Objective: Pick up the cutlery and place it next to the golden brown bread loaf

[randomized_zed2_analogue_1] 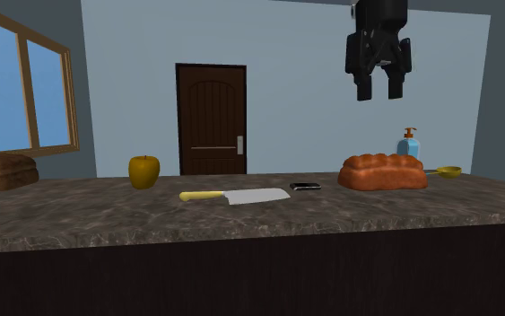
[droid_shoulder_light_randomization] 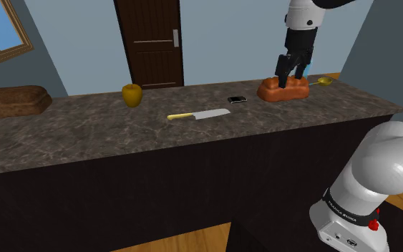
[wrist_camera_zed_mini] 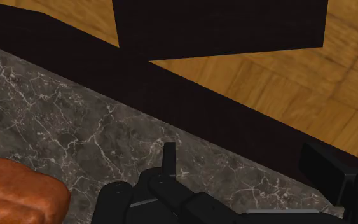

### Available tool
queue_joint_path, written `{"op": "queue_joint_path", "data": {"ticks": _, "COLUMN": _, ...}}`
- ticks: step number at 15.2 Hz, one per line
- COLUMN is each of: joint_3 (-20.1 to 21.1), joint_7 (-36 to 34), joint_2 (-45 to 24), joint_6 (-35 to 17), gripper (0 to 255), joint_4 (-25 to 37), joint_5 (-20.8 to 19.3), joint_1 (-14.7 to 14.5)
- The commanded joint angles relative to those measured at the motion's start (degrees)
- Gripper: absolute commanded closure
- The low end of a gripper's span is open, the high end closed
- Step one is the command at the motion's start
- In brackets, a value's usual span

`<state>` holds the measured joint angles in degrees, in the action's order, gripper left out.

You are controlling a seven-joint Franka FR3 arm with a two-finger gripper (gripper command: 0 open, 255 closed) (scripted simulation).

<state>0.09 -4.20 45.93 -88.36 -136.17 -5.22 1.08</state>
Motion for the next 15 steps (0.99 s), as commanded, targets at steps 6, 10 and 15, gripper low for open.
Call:
{"op": "queue_joint_path", "data": {"ticks": 6, "joint_3": -4.02, "joint_7": 9.67, "joint_2": -9.12, "joint_6": -8.53, "gripper": 0, "joint_4": 1.16, "joint_5": -1.89, "joint_1": -2.28}}
{"op": "queue_joint_path", "data": {"ticks": 10, "joint_3": -6.63, "joint_7": 17.35, "joint_2": -17.23, "joint_6": -14.59, "gripper": 0, "joint_4": 3.60, "joint_5": -2.28, "joint_1": -4.18}}
{"op": "queue_joint_path", "data": {"ticks": 15, "joint_3": -9.03, "joint_7": 27.01, "joint_2": -27.86, "joint_6": -20.88, "gripper": 0, "joint_4": 8.27, "joint_5": -1.37, "joint_1": -6.60}}
